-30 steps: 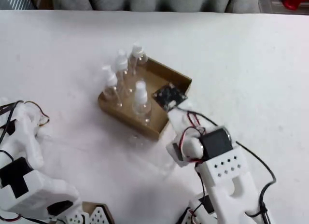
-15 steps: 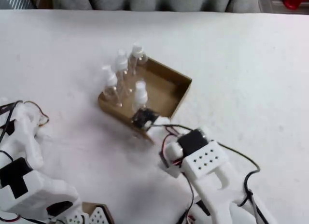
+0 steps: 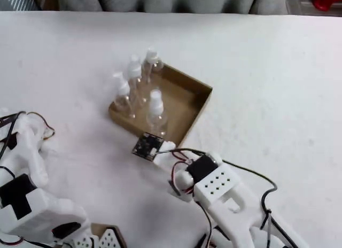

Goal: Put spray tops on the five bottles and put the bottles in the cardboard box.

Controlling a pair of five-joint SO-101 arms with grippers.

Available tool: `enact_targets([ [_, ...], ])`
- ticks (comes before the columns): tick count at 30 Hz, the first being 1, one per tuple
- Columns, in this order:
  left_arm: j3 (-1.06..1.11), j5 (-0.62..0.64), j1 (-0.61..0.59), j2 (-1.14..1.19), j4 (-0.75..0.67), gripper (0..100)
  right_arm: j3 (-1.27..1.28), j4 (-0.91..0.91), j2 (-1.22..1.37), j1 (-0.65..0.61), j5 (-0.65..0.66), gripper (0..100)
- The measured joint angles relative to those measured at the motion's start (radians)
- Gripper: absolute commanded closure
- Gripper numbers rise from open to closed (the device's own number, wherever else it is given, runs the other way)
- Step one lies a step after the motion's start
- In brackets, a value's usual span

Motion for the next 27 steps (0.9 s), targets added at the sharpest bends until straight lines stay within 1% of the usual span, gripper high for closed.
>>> enact_targets([
  [6, 0.000, 0.000, 0.000, 0.000, 0.000, 98, 0.081, -0.106, 0.000, -0.005, 0.046, 69.9],
  [10, 0.000, 0.000, 0.000, 0.000, 0.000, 98, 0.081, -0.127, 0.014, -0.005, 0.054, 77.3],
  [14, 0.000, 0.000, 0.000, 0.000, 0.000, 98, 0.080, -0.187, 0.107, -0.005, 0.069, 83.8],
  [17, 0.000, 0.000, 0.000, 0.000, 0.000, 98, 0.058, -0.204, 0.192, -0.003, 0.084, 93.2],
  [19, 0.000, 0.000, 0.000, 0.000, 0.000, 98, 0.034, -0.203, 0.216, 0.008, 0.084, 98.9],
  [22, 0.000, 0.000, 0.000, 0.000, 0.000, 98, 0.012, -0.170, 0.219, 0.021, 0.084, 97.9],
  [27, 0.000, 0.000, 0.000, 0.000, 0.000, 98, 0.017, -0.008, 0.074, 0.021, 0.087, 98.2],
])
